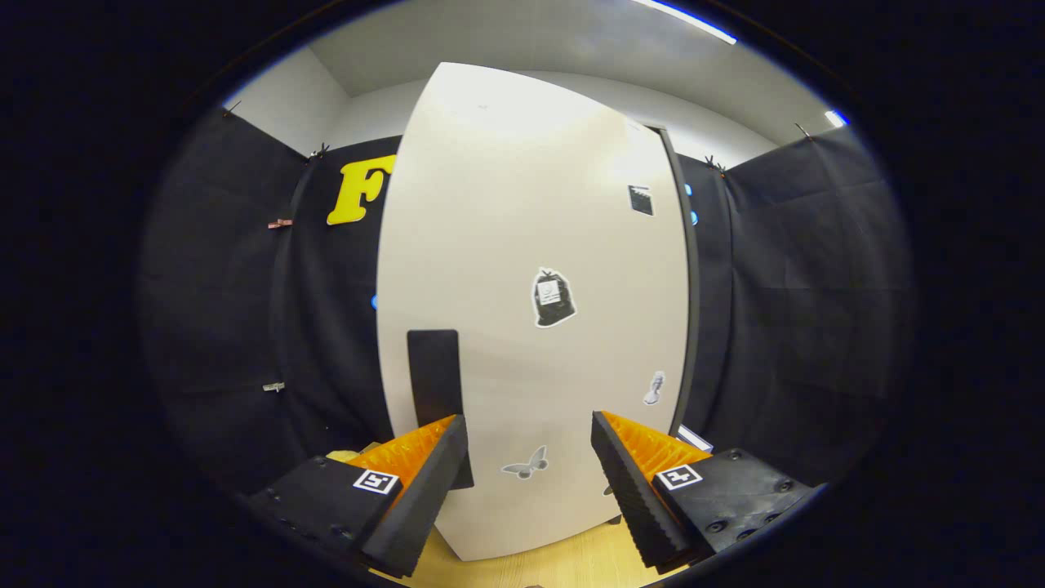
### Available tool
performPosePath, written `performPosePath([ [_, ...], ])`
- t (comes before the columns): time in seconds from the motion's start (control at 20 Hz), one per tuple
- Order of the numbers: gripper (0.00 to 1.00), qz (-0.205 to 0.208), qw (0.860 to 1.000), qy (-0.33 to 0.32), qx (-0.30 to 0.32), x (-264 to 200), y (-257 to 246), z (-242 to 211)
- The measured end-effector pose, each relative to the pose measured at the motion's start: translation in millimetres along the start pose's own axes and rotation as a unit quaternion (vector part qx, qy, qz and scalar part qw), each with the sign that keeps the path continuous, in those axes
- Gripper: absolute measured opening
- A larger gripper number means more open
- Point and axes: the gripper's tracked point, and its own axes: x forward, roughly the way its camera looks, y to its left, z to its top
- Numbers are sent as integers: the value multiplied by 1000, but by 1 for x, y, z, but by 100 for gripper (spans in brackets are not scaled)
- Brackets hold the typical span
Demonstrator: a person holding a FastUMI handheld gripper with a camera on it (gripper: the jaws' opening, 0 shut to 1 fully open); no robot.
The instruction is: Open the shoe cabinet door, grab the shoes and put them into the shoe cabinet, then close the shoe cabinet door.
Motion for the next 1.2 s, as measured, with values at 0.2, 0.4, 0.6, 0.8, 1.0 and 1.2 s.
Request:
performPosePath([
  [0.2,97,22,1000,-4,-17,-1,23,0],
  [0.4,98,32,999,15,-5,-11,4,-12],
  [0.6,98,32,999,38,20,-33,-41,-18],
  [0.8,98,19,998,39,34,-49,-78,-20],
  [1.0,99,-3,999,30,40,-65,-102,-28],
  [1.2,99,-9,999,36,34,-71,-113,-37],
])
